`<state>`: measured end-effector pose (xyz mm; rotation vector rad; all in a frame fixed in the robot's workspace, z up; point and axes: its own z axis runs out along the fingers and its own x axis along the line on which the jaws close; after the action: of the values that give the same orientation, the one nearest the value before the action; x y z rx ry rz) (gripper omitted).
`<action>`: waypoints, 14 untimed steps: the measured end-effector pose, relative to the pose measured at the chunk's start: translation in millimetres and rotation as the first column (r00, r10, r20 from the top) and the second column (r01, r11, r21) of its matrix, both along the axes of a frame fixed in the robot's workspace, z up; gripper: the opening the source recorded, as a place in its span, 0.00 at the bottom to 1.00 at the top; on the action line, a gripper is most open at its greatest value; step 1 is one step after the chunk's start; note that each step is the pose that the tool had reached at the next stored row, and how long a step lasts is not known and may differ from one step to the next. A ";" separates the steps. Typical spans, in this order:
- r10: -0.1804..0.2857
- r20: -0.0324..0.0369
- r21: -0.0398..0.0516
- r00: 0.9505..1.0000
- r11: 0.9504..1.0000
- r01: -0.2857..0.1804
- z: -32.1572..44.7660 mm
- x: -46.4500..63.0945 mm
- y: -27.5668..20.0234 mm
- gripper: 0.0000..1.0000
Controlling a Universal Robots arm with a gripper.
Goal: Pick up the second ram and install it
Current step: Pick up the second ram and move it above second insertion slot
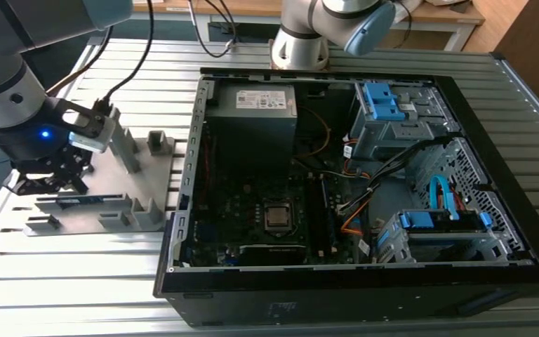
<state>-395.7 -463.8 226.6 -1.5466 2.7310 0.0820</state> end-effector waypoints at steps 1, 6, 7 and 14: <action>0.011 0.000 0.000 1.000 1.000 -0.011 0.0 0.0 0.0 0.10; 0.070 0.000 0.000 0.998 0.998 -0.070 0.0 0.0 0.0 0.10; 0.083 0.000 0.000 0.997 0.997 -0.083 0.0 0.0 0.0 0.10; 0.163 0.000 0.000 0.987 0.987 -0.163 0.0 0.0 0.0 0.10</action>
<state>-395.8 -463.8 226.6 -1.7675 2.5987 0.0821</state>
